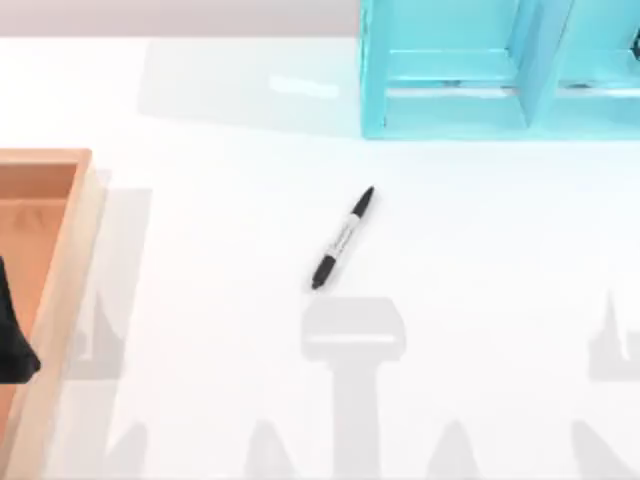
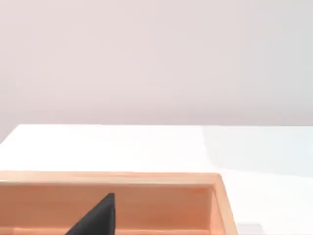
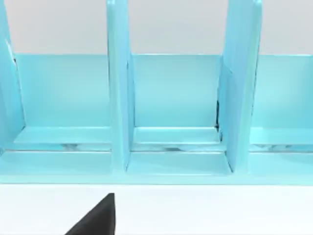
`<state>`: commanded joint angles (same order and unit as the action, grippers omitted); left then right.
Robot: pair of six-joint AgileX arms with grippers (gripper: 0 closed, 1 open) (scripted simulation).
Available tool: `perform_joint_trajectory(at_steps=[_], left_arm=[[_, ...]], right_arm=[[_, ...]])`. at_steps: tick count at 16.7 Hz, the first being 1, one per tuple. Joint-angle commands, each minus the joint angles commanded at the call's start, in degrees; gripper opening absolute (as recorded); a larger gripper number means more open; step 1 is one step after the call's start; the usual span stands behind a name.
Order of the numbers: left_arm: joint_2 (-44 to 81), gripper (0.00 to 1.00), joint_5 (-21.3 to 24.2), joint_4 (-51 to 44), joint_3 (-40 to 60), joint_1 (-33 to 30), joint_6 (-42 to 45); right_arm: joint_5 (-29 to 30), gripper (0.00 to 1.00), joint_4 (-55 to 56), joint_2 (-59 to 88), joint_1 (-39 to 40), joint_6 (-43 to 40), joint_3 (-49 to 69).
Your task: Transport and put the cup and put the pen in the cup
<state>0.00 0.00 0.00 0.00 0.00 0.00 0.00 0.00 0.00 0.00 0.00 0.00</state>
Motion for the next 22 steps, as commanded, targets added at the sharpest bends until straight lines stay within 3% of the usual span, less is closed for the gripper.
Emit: perform_joint_trajectory(at_steps=[4, 8, 22], left_arm=[[1.8, 1.00, 0.1, -1.6, 1.8, 0.2, 0.2], [12.8, 1.00, 0.2, -10.7, 12.3, 1.7, 1.7], [86.2, 1.00, -0.5, -61.8, 70.0, 9.8, 11.3]], right_arm=[[0.0, 1.00, 0.0, 0.0, 0.0, 0.0, 0.0], [0.0, 1.00, 0.0, 0.0, 0.0, 0.0, 0.0], [0.0, 1.00, 0.0, 0.0, 0.0, 0.0, 0.0]])
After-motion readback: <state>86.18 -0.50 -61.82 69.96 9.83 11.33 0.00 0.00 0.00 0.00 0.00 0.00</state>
